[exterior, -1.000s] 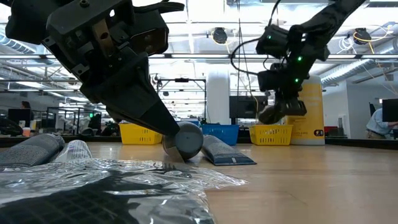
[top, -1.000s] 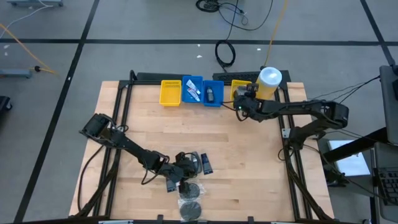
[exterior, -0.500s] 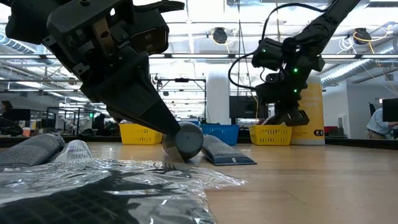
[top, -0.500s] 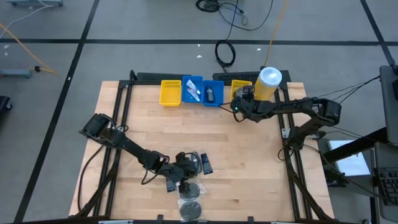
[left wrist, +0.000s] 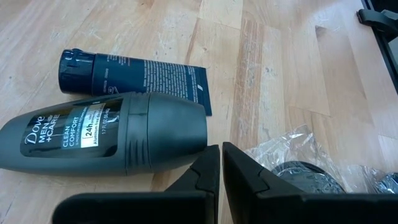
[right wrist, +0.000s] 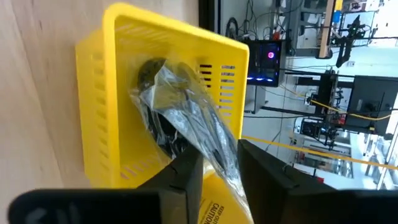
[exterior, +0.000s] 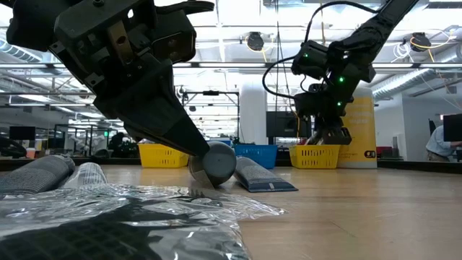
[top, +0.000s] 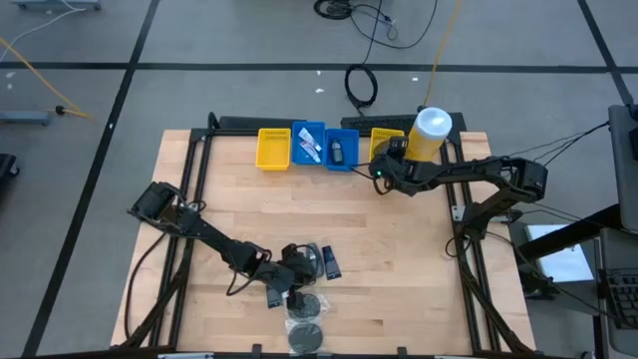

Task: Pick & Place Travel size toiletries
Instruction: Put the black hairbrush into the right yellow bin

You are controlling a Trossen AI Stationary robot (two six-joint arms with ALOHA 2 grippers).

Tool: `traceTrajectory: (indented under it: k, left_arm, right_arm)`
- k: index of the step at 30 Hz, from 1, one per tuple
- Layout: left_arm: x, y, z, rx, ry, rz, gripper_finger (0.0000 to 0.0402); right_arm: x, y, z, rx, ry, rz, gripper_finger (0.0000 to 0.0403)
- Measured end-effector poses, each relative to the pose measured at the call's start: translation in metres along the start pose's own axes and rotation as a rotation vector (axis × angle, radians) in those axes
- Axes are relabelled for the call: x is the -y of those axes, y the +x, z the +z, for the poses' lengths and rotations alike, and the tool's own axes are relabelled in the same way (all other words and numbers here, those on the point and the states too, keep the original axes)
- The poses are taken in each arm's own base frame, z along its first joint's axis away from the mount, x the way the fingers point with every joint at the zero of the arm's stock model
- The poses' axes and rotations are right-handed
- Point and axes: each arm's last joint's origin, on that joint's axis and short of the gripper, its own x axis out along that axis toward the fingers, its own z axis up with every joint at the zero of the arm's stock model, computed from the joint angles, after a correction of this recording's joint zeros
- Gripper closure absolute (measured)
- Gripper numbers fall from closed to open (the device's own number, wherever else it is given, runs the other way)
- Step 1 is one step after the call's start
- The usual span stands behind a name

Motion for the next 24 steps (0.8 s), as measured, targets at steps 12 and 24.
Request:
traceTrajectory:
  k: [12,24]
  left_arm:
    - [0.0,0.0,0.0,0.0,0.0,0.0,0.0382]
    - [0.001,0.0,0.0,-0.001,-0.003,-0.002,0.0382]
  right_arm:
    - [-0.011,-0.022,0.011,0.053,0.047,-0.057,0.0274]
    - [-0.004,-0.018,0.005,-0.003,0.056,-0.091,0.0275]
